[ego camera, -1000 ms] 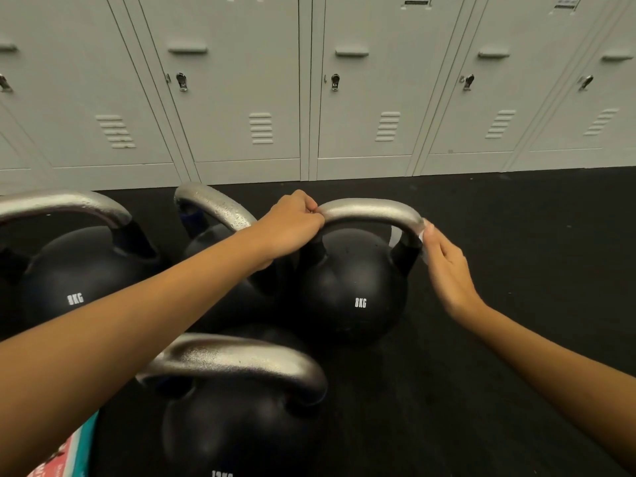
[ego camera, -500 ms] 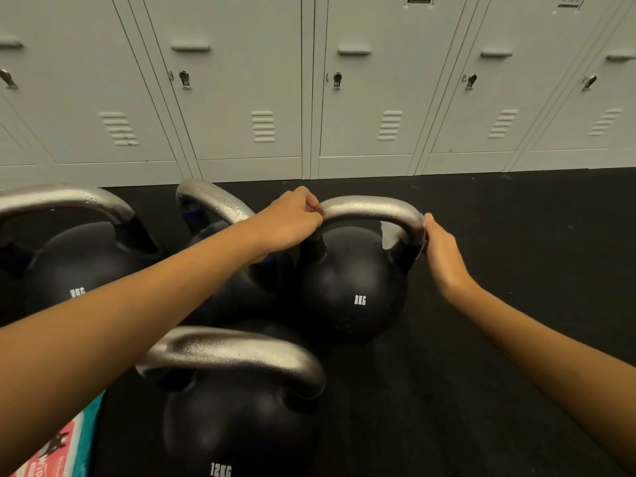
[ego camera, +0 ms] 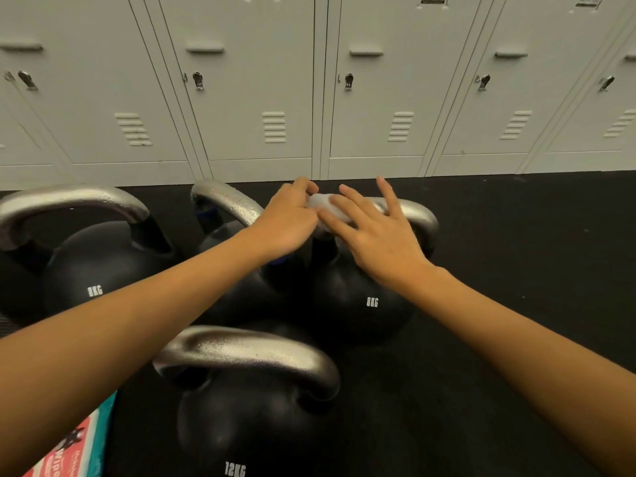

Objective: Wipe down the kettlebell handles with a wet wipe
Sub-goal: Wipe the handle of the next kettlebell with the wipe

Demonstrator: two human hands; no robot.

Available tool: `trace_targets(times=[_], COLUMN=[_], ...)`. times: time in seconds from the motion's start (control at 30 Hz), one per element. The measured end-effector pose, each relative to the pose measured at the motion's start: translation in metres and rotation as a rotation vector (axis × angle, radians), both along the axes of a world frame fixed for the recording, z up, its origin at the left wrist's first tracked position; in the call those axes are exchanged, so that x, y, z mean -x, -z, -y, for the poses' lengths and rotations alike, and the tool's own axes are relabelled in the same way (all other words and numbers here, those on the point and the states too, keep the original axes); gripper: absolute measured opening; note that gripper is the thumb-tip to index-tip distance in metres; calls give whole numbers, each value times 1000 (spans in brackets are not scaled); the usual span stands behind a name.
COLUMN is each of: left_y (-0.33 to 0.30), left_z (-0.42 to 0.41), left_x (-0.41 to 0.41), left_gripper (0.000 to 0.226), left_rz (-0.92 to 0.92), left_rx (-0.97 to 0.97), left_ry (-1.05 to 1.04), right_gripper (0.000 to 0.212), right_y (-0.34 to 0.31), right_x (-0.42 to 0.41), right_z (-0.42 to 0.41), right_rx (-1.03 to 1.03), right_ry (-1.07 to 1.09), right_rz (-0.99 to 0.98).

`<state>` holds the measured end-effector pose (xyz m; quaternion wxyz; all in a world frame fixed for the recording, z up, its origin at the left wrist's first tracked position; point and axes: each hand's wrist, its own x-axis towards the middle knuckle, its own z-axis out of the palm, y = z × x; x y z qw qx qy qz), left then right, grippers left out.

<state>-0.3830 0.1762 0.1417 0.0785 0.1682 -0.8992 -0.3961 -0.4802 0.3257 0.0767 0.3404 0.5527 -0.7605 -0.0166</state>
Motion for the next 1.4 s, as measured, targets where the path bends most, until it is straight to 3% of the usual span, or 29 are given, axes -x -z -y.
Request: trace_targets(times=[0.13,0.3,0.4,0.57,0.67,0.83,0.93,1.0,1.1,1.4], left_y=[1,-1,-5,-12,-16,-19,-20,-20,-17,-14], left_z=[-6,-7,-6,5,11,22,21,19,16,8], left_x=[-2,-3,-1,2,0,-3,-2,-1,0,10], left_gripper=[41,47,47,46,39,24,21,19,21,26], left_rz=[60,83,75,-5,-53,-78,-74,-60,-31,-53], left_rx=[39,28,-47,-232,-258,-247,-240,-224,-197,-220], left_ry=[95,98,61,-64,-71,-23,2,40,97,75], right_gripper=[52,44,42,43,50,21,43,53,55,56], right_y=[-11,-17,-23,-40,-36,-8,10,12,6,-24], right_x=[14,29,27,16,3,-9,-17,-15,-2,13], right_z=[-30,-66,-62,-16,15,44,33,20,2,-40], right_rx=[30,197,264,99,-82,-390,-565,-593,-463,-124], right_ry=[51,120,141,197,245,109,59,32,-29,-51], right_rz=[73,573,675,514,194,-265,-418,-458,-451,-51])
